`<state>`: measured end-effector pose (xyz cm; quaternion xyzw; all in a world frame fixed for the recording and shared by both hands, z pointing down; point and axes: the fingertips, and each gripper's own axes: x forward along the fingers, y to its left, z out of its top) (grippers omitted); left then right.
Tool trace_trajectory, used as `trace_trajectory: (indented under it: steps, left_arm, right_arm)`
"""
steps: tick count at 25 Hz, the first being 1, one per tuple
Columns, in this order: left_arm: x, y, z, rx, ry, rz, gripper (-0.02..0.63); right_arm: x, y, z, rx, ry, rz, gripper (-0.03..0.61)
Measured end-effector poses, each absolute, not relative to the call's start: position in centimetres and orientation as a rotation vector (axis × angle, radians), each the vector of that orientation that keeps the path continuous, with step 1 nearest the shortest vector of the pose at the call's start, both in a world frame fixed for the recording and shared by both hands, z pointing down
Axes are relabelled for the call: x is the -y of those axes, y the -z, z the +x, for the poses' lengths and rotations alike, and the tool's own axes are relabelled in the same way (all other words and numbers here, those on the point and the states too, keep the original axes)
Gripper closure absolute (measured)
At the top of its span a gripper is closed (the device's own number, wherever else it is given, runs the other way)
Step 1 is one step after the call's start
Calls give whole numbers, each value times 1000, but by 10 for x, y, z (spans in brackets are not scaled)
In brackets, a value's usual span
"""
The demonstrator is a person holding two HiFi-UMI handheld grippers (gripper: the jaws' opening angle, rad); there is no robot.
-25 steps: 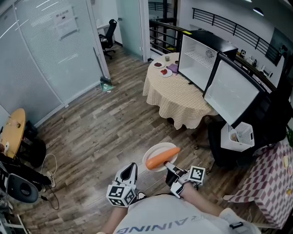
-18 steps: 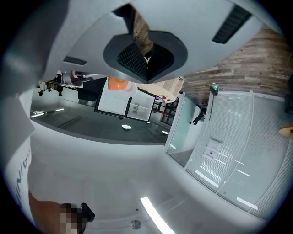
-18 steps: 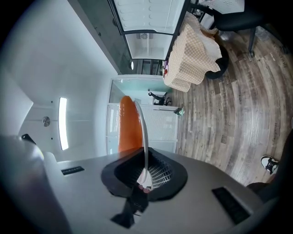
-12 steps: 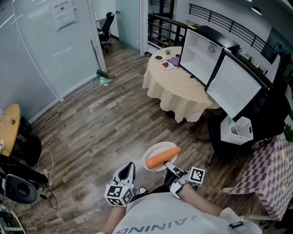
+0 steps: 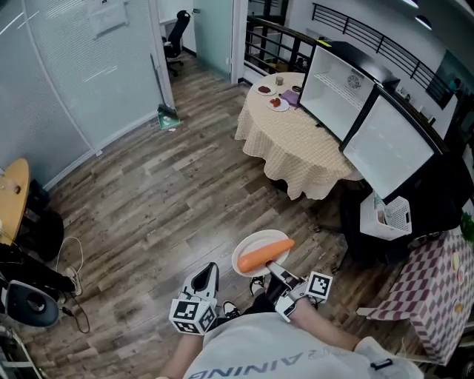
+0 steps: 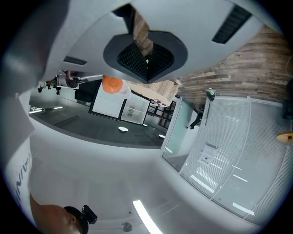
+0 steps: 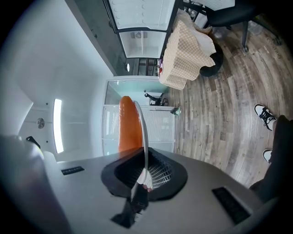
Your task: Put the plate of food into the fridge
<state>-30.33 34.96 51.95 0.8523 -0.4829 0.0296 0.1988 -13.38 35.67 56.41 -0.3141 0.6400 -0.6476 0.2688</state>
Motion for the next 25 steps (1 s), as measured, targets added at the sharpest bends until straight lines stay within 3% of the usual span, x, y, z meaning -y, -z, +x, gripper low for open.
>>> trace_trajectory:
  steps: [9,25]
  left_arm:
    - [-284,-520,-306,1412,-100,2347,606]
    - [-148,-500,-242,1491,-141,2344,606]
  right_arm:
    - [-282,-562,-137,-1757,1768,-782,545]
    - [-134,-560,-67,-1743,1791,-770,545]
